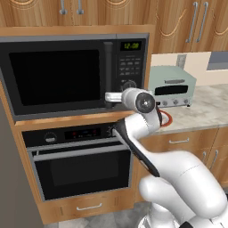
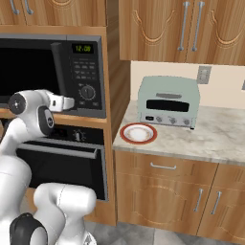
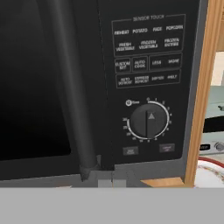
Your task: Pick the cheese from the counter and place it in the microwave. Then turn on the microwave.
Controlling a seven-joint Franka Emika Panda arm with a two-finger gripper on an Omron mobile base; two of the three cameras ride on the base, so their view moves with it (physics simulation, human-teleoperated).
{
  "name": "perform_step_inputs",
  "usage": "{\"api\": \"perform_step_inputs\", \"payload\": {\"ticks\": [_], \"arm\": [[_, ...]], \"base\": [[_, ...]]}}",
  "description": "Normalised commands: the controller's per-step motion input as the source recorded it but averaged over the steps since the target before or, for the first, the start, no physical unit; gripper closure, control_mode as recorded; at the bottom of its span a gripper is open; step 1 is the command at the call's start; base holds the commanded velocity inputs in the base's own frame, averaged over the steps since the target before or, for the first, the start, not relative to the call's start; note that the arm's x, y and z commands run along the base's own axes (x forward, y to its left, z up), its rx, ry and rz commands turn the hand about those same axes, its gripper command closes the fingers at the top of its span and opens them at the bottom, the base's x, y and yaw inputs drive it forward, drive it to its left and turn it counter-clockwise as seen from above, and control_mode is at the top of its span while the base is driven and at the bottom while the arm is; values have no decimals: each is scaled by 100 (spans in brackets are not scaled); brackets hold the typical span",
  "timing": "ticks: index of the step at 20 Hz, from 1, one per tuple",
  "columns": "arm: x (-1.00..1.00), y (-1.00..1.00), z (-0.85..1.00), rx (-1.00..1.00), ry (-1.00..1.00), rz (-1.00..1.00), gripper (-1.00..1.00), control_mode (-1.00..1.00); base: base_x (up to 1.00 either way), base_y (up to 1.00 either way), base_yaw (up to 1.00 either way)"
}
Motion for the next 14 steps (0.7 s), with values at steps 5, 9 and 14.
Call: {"api": "perform_step_inputs", "payload": {"ticks": [5,9,14], "arm": [[-3,-6,-1,0,6,5,100,-100],[-5,-4,-10,-2,4,7,100,-100],[-6,-6,-17,-7,1,10,100,-100]], "base": [[0,0,0],[0,0,0],[0,0,0]]}}
